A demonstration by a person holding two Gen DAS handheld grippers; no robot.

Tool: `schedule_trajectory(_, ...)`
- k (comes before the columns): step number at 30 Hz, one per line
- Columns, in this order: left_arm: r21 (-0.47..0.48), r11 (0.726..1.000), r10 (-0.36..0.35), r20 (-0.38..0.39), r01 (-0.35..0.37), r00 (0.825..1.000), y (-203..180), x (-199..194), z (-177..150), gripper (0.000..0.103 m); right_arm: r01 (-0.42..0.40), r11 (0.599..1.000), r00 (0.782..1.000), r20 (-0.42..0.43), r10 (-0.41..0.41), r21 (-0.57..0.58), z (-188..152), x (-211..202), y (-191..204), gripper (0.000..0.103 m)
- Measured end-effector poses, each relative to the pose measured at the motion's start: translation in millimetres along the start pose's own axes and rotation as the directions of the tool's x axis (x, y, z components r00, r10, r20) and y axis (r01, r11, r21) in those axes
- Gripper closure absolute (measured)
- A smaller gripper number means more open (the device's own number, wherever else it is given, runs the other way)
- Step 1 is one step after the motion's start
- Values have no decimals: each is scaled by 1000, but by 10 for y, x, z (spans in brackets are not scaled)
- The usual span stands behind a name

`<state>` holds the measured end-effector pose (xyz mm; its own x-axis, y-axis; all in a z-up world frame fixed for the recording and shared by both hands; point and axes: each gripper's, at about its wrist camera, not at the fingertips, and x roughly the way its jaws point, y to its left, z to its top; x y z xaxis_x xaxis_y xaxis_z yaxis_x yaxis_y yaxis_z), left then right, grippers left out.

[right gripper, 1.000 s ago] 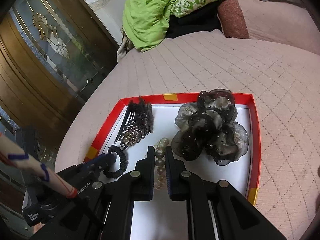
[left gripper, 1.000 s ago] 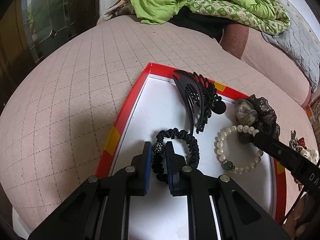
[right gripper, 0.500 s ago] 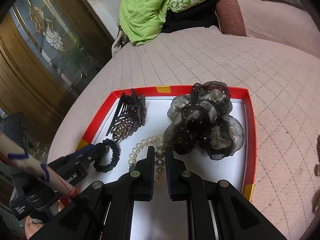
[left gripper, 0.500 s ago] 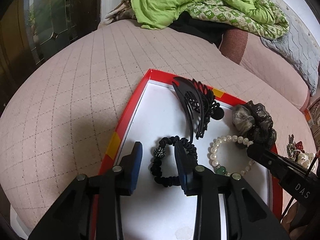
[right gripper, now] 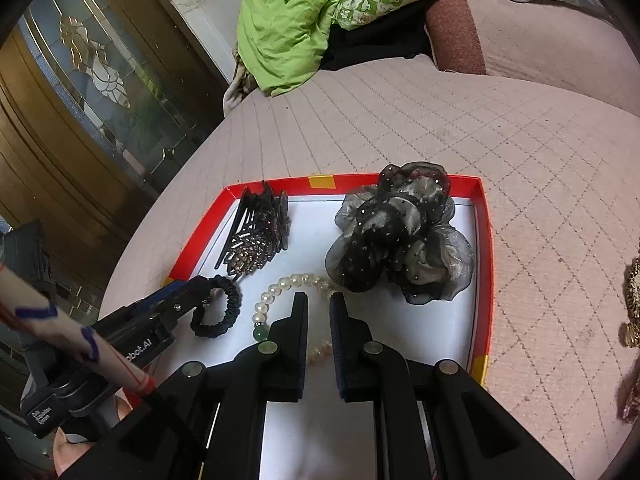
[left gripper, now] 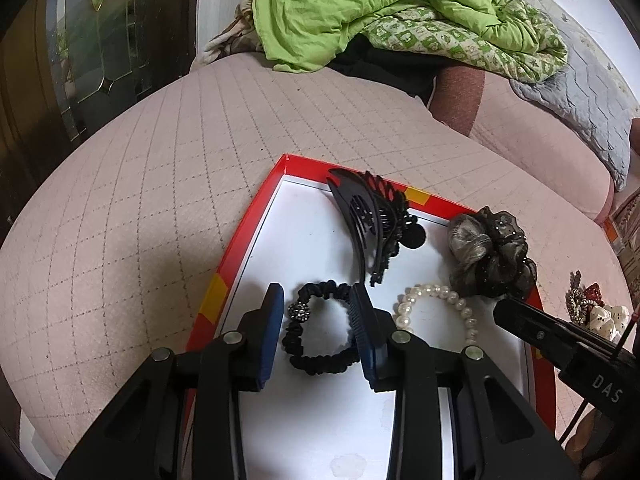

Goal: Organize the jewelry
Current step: 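Open both grippers and move them back toward the jewelry pile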

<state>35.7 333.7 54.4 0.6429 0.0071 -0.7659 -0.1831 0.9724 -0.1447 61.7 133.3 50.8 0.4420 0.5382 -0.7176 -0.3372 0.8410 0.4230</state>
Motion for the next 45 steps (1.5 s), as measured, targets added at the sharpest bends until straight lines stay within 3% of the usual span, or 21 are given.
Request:
schedule_trajectory(16, 71, 997, 38, 66, -42, 997, -256, -173, -88, 70, -30, 999, 999, 33, 29, 13, -140, -394, -75, 91)
schedule_trajectory(30, 150, 987, 35, 100, -50, 994, -597, -371, -250, 69, -28, 998, 998, 64, 24, 59, -306, -832, -384, 91)
schedule_trajectory(40, 230, 973, -18, 125, -12, 992, -1080, -756, -395, 66, -33, 994, 992, 121, 20, 104, -390, -1189, -725, 91)
schedule_trajectory(45, 290, 954, -109, 104, 75, 989, -1537, -975, -445, 64, -21, 986, 983, 182, -10, 167, -430, -1548, -1076, 91)
